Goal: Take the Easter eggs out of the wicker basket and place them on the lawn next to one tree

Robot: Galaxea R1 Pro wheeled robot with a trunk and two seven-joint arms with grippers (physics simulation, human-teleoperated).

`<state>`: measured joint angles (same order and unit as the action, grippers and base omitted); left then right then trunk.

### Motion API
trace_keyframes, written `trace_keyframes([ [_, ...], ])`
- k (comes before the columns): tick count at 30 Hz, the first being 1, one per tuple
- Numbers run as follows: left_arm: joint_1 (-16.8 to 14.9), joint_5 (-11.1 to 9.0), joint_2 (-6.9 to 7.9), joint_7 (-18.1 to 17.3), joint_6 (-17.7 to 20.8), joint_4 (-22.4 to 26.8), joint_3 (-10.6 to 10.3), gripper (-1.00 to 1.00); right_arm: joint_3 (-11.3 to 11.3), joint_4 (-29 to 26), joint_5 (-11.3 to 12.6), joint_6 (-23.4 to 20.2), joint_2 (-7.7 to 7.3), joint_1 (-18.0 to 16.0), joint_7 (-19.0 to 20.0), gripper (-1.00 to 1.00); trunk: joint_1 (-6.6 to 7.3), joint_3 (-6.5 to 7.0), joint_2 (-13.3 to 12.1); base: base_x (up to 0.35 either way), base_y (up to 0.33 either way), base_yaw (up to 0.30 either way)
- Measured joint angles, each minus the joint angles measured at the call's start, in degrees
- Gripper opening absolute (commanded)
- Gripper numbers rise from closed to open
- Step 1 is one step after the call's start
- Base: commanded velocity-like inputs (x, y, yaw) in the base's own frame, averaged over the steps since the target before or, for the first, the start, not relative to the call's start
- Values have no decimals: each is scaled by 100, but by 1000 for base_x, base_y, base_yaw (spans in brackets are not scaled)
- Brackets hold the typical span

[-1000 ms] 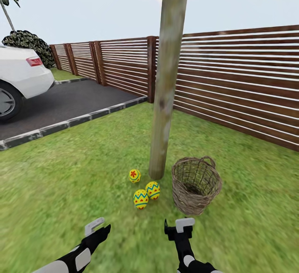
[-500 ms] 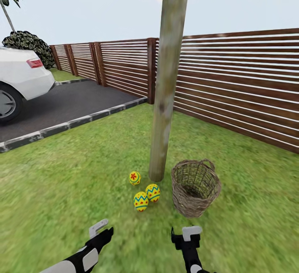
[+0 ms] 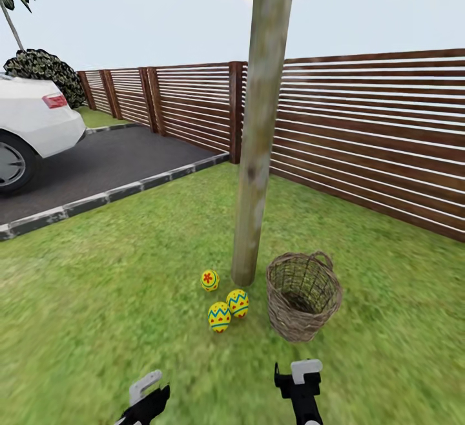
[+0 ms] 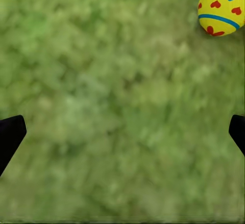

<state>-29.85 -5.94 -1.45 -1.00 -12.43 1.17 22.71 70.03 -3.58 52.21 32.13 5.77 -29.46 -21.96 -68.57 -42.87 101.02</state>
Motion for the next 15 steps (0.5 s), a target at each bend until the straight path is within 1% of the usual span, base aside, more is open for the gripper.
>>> trace_keyframes([
  [5, 62, 8, 4, -1, 15, 0, -7, 100, 14, 8, -1, -13, -1, 4, -1, 100, 110, 90, -201, 0, 0, 0],
  [15, 86, 12, 6, -1, 30, 0, -9, 100, 7, 73, 7, -69, -12, 43, 7, 100, 330, 269, -602, 0, 0, 0],
])
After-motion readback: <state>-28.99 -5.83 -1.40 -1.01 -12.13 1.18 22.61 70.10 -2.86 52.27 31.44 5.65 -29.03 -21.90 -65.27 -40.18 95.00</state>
